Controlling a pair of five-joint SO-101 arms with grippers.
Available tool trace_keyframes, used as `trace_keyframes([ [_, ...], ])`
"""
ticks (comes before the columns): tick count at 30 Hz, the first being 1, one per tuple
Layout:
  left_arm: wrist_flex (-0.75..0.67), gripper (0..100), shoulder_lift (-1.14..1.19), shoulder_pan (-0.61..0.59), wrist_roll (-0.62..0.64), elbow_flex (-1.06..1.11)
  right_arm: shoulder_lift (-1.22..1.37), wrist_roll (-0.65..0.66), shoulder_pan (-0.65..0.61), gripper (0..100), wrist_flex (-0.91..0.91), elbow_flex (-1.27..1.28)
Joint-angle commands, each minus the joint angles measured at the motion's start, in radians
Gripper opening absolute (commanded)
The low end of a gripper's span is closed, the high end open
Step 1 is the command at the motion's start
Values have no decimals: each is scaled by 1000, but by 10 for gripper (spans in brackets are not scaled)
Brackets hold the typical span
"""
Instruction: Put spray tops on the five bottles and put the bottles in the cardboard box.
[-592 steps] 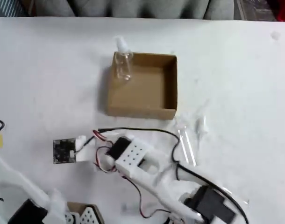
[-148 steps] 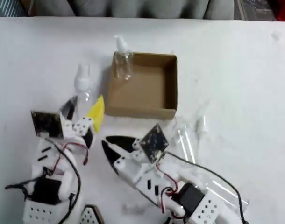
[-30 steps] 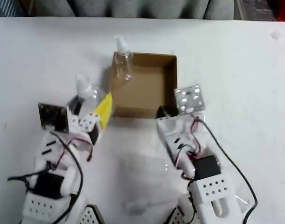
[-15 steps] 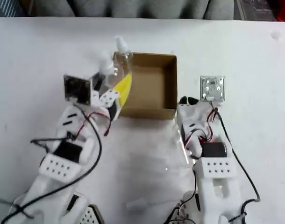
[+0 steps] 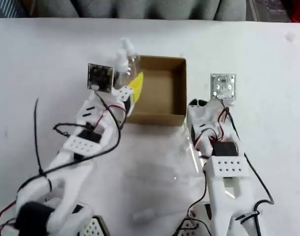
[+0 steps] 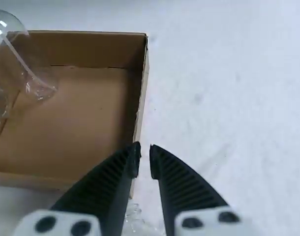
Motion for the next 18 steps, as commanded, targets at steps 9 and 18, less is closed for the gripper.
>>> trace_keyframes([
  [9, -54, 20, 252, -47, 5, -193, 5, 11, 8, 17, -21, -61],
  [18, -54, 20, 386, -47, 5, -281, 5, 11, 7, 17, -21, -61],
])
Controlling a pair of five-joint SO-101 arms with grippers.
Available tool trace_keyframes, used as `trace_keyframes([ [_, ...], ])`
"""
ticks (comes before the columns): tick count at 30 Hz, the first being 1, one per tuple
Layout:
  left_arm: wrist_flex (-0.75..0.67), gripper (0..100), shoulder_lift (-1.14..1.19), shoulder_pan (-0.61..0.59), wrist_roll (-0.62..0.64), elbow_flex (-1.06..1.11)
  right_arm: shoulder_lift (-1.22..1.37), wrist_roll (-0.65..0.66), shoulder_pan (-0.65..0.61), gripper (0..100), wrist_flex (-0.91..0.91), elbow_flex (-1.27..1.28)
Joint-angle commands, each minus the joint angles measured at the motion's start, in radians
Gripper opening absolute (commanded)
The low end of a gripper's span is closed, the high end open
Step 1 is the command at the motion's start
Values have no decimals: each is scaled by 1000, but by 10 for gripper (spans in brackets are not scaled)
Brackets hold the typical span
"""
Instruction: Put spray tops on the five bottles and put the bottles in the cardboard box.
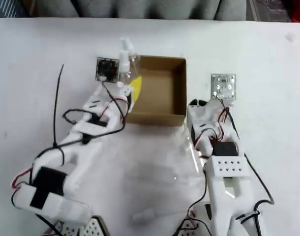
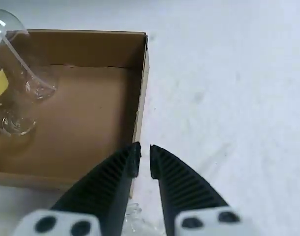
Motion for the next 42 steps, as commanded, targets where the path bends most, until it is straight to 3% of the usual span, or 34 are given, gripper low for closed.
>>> trace_keyframes([
  [1, -35, 20, 25, -10, 5, -98, 2, 11, 7, 17, -21, -61],
  [23, -38, 20, 125, -31, 5, -147, 2, 11, 5, 17, -21, -58],
  [31, -333, 20, 268, -27, 5, -140, 2, 11, 5, 17, -21, -58],
  [42, -347, 20, 291, -27, -26, -138, 2, 11, 5, 17, -21, -58],
])
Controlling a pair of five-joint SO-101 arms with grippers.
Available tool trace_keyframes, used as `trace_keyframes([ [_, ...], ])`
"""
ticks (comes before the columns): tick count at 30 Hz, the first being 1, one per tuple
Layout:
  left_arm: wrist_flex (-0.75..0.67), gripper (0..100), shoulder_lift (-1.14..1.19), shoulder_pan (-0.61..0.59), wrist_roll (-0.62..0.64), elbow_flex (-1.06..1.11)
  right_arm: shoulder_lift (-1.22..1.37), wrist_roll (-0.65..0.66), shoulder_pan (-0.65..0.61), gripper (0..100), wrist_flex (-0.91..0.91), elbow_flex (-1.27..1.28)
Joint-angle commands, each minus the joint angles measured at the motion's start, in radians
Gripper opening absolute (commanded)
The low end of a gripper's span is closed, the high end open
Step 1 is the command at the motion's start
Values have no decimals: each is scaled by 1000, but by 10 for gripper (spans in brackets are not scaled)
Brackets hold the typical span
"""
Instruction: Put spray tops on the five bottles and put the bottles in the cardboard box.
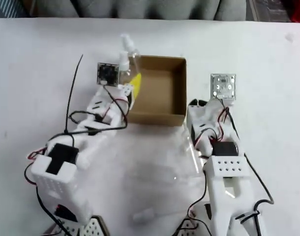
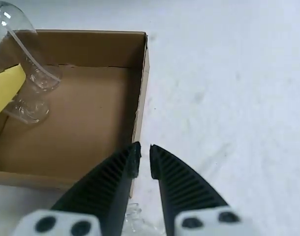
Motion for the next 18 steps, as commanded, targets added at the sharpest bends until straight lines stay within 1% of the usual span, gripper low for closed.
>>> trace_keyframes([
  [1, -28, 20, -13, -2, -64, -48, 2, 11, 5, 17, -21, -58],
  [3, -32, 20, -13, 1, -140, -37, 2, 11, 5, 17, -21, -58],
  [5, -31, 20, -13, 10, -173, -34, 4, 11, 5, 17, -21, -58],
  [18, -31, 21, -8, 8, -178, -35, 4, 11, -12, 17, -21, -57],
])
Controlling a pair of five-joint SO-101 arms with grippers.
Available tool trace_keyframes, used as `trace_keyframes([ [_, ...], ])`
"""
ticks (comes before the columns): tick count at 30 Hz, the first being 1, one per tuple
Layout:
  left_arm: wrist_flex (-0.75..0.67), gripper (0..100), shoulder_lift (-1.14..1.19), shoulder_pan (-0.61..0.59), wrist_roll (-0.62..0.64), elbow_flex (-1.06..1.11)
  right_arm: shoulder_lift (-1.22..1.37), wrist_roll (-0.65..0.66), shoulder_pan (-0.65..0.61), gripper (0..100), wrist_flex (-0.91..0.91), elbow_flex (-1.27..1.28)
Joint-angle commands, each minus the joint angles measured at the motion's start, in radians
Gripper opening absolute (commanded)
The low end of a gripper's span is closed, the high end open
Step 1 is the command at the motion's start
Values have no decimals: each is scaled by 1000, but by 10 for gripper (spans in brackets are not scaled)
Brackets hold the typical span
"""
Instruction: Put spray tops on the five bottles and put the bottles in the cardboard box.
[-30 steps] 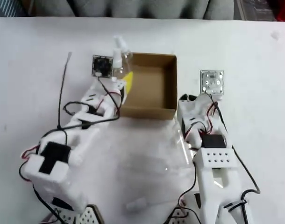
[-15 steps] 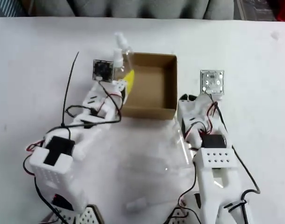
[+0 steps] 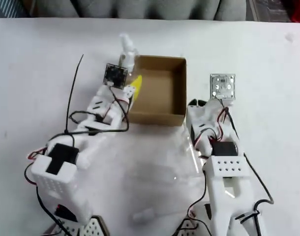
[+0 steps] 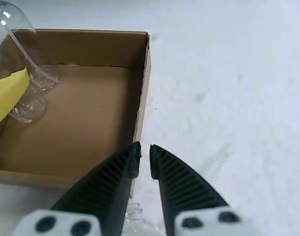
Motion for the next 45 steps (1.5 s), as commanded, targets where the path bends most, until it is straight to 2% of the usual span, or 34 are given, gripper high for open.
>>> trace_keyframes([
  [1, -29, 21, -10, 5, -14, -35, 4, 11, -8, 17, -21, -57],
  [3, -28, 40, -10, 5, -14, -34, 4, 11, -8, 17, -21, -57],
  [11, -28, 274, -10, -2, -12, -5, 4, 11, -8, 17, -21, -57],
  [18, -28, 381, -5, -4, -12, -6, 4, 11, -8, 17, -21, -57],
  [36, -28, 400, -18, -13, -14, 5, 4, 11, -8, 17, -21, -57],
  [45, -23, 400, -272, -12, -14, 184, 4, 12, -8, 17, -21, -58],
])
